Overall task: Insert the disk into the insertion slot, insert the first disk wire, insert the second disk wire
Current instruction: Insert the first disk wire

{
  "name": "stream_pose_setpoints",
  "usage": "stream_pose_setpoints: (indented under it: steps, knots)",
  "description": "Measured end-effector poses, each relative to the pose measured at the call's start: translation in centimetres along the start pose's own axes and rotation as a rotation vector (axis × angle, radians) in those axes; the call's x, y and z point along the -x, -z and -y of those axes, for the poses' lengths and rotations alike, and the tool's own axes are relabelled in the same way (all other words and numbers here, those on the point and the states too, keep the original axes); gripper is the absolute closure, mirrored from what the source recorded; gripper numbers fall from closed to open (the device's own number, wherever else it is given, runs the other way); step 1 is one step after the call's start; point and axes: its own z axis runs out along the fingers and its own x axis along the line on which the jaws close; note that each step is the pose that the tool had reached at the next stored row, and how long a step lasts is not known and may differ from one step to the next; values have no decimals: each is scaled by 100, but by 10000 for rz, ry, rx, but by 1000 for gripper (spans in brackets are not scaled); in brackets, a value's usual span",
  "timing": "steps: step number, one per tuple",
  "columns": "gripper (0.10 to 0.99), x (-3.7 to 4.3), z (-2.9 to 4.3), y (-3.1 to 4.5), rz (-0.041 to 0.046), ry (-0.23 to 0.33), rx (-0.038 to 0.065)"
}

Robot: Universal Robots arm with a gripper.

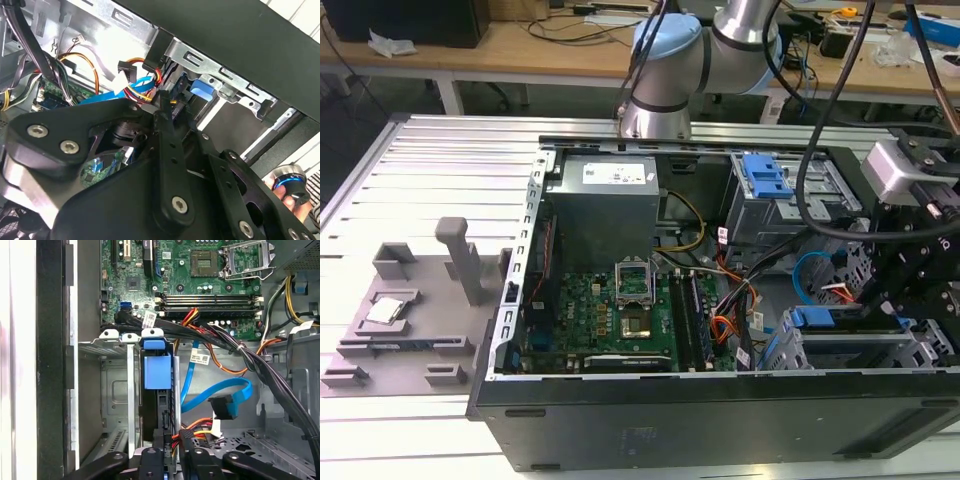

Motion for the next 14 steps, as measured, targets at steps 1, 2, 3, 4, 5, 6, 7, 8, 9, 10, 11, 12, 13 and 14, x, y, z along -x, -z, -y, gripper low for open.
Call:
stream_pose_setpoints:
  steps: [1,2,3,4,5,6,7,8,9,10,11,12,13,14]
  knots:
    - [827,0,-2,34,10,-1,1]
    - [827,0,-6,98,-1,-2,0]
    - [827,1,-8,143,-1,-1,-1]
    - [827,4,-15,266,-2,-1,-8]
    - [827,5,-17,301,-2,-1,-11]
    - [839,6,-19,339,0,-1,-14]
    - [906,8,-23,411,-1,-1,-20]
    - [973,9,-25,452,-2,0,-22]
    - [980,10,-30,519,1,-1,-28]
    - [980,11,-32,558,-1,-1,-32]
    - [980,11,-32,575,-2,-1,-33]
    - [980,10,-33,582,2,0,-32]
    - [980,10,-33,582,3,-1,-32]
    - [980,11,-33,583,3,-1,-32]
